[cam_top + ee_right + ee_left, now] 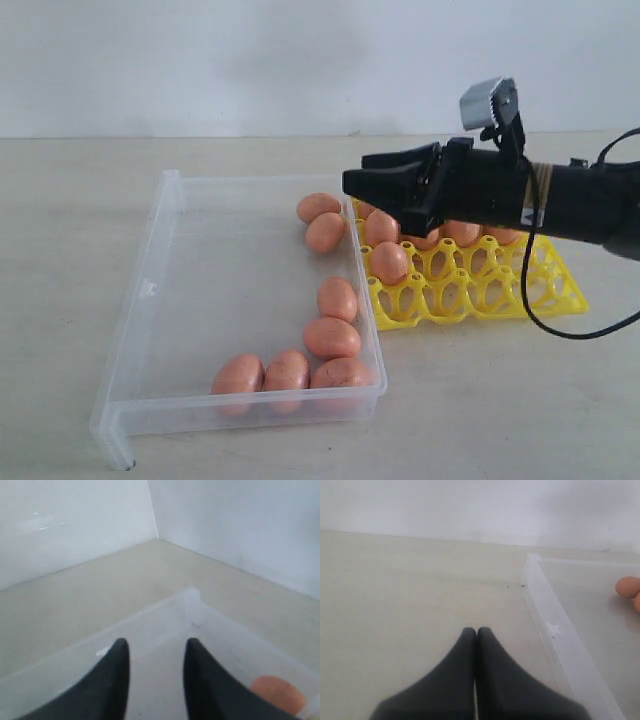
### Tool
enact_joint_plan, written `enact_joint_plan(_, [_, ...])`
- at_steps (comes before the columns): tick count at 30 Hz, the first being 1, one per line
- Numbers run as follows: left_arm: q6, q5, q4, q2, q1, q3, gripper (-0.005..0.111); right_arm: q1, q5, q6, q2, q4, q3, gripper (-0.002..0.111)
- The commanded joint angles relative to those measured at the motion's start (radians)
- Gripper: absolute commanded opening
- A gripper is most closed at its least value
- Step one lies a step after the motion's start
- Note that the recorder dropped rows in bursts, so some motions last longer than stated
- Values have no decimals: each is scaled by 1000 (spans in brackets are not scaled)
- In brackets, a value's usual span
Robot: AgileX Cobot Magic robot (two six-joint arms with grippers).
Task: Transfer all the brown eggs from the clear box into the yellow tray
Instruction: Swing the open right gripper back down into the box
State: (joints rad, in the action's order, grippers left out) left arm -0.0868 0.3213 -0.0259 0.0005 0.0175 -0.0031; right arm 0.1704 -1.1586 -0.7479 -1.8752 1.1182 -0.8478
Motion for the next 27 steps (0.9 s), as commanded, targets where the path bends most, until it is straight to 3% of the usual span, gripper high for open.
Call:
enact_joint_plan(1, [2,-2,0,-1,-4,3,-4,1,1,28,159,120,-3,-1])
enact_joint_plan(7, [2,-11,3,-1,-4,3,-4,48,186,33,333,128,-3,0])
enact_joint_plan(16, [2,-33,3,-1,-4,3,-4,369,528,31,435,135,-3,0])
enact_joint_plan(18, [2,-37,3,-1,-4,3,-4,456,722,-54,435,128,-7,0])
enact_joint_plan(22, [2,-44,3,-1,-4,3,-4,614,1115,-468,433,147,-69,0])
enact_joint_plan(27, [2,-70,3,-1,-4,3,-4,718,1208,-465,428,138,-186,0])
